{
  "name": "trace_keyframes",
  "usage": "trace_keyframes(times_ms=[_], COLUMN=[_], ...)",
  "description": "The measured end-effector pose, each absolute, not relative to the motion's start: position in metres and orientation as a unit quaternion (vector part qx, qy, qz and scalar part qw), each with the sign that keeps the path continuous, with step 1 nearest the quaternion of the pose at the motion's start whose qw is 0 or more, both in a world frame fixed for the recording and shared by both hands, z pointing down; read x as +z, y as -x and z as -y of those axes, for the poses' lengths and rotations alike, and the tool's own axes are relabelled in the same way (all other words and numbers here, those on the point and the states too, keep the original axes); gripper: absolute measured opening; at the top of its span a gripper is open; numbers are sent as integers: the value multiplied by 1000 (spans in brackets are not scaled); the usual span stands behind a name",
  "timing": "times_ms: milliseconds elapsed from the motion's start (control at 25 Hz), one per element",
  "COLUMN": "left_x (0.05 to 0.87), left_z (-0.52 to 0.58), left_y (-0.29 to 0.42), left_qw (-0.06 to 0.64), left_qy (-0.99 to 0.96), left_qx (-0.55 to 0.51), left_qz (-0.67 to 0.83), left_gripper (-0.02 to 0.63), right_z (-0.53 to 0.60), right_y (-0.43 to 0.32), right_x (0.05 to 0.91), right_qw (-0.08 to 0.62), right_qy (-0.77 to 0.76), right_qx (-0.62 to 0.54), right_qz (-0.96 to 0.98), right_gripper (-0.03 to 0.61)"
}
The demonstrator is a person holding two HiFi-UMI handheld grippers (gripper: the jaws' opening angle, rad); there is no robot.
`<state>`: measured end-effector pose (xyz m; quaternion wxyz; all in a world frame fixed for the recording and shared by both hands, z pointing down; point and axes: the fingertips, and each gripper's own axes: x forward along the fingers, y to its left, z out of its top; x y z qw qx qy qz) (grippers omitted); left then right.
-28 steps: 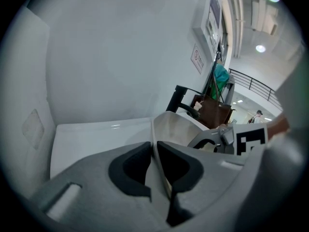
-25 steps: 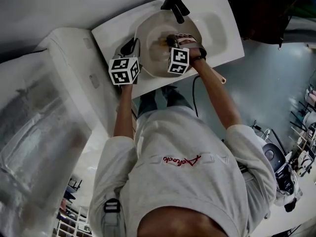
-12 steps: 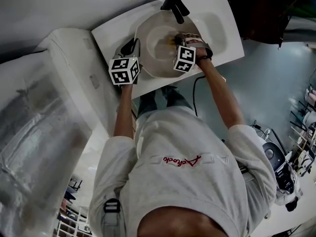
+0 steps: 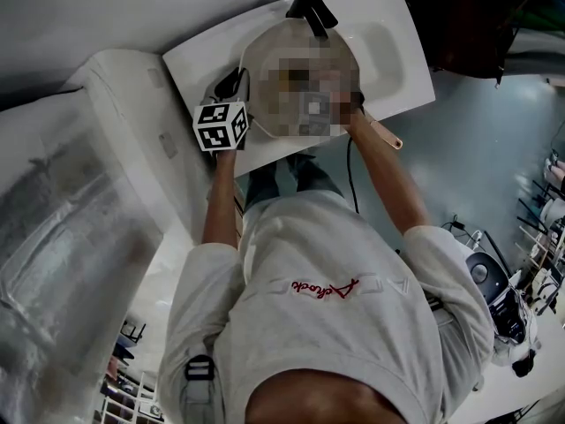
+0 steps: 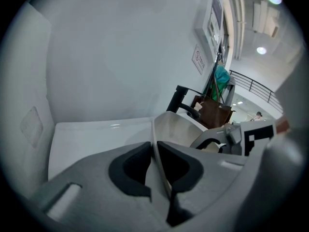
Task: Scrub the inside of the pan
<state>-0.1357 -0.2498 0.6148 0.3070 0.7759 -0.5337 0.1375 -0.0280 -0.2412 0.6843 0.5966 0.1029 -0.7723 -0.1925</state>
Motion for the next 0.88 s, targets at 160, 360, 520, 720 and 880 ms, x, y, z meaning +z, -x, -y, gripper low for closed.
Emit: trace_keyframes(times_ms=[160,360,520,720,880], left_x=[614,615,615,615,615], left_z=[250,250,251,251,251], left_y=[136,136,136,137,136], left_qw=[307,309,309,310,310], left_qy=[-776,-775,-775,-774,-774], left_qx=[136,135,135,134,135], left_qz=[534,534,534,536,535], left_gripper=[41,41,41,41,41], right_z=[229,211,201,201,203], right_y=[51,72,75,75,72], right_x=[679,680,688,692,693], right_qw=[584,576,580,582,583], right_qy=[-89,-66,-50,-50,-51], right_qx=[-207,-213,-218,-216,-214], right_qz=[780,786,783,782,782], right_gripper=[31,31,31,31,31])
